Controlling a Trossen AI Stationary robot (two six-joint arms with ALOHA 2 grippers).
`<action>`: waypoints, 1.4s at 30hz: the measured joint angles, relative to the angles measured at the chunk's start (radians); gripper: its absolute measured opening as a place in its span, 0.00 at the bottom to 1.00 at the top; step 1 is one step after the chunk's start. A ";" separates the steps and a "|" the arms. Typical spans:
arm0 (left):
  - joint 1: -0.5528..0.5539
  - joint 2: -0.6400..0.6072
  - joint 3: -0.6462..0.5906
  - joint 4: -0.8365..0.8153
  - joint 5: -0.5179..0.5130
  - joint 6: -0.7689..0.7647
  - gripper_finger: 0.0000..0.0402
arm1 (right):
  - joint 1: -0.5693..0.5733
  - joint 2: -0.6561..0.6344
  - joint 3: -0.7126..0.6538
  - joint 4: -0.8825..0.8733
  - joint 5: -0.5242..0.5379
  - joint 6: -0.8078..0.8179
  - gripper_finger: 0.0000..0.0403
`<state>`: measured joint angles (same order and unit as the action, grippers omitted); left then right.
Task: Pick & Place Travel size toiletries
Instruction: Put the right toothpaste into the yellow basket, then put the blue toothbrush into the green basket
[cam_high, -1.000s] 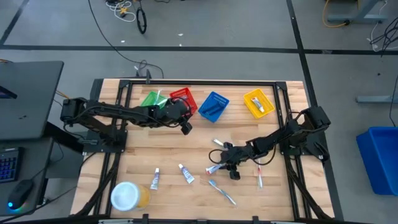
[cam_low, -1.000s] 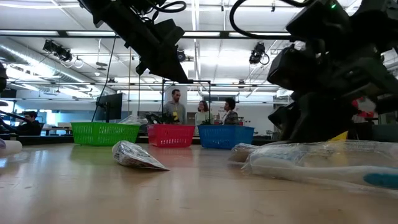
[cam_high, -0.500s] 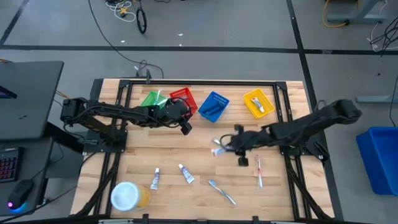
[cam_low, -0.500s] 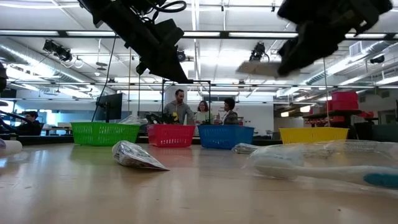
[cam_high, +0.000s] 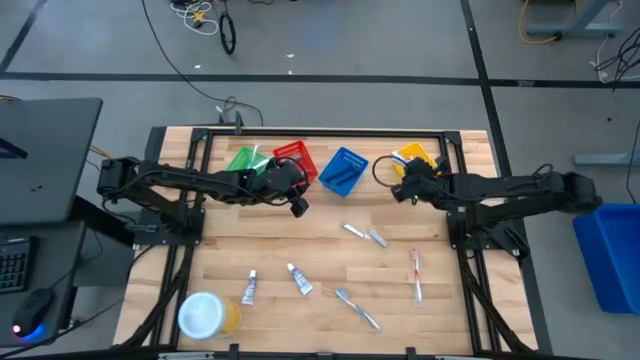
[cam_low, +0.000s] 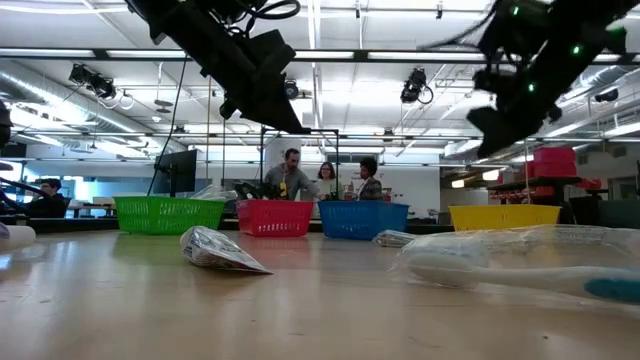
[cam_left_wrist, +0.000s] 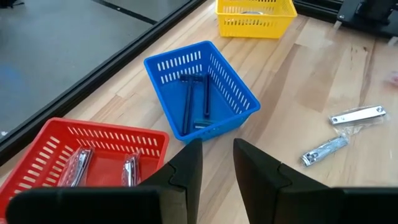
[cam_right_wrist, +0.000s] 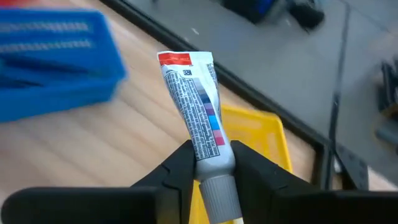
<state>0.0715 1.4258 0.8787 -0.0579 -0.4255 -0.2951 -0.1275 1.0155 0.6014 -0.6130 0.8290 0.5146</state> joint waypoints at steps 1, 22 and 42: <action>0.000 0.000 0.000 0.000 0.000 0.000 0.25 | -0.033 -0.001 -0.017 0.012 -0.003 0.004 0.25; 0.000 0.000 0.000 0.004 0.000 0.000 0.25 | -0.443 0.000 -0.224 0.314 -0.307 -0.155 0.34; 0.000 0.000 0.000 0.004 0.000 -0.001 0.25 | -0.400 0.000 -0.224 0.849 -0.629 -0.250 0.54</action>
<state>0.0715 1.4258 0.8791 -0.0536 -0.4255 -0.2958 -0.5275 1.0153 0.3771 0.2359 0.2004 0.2642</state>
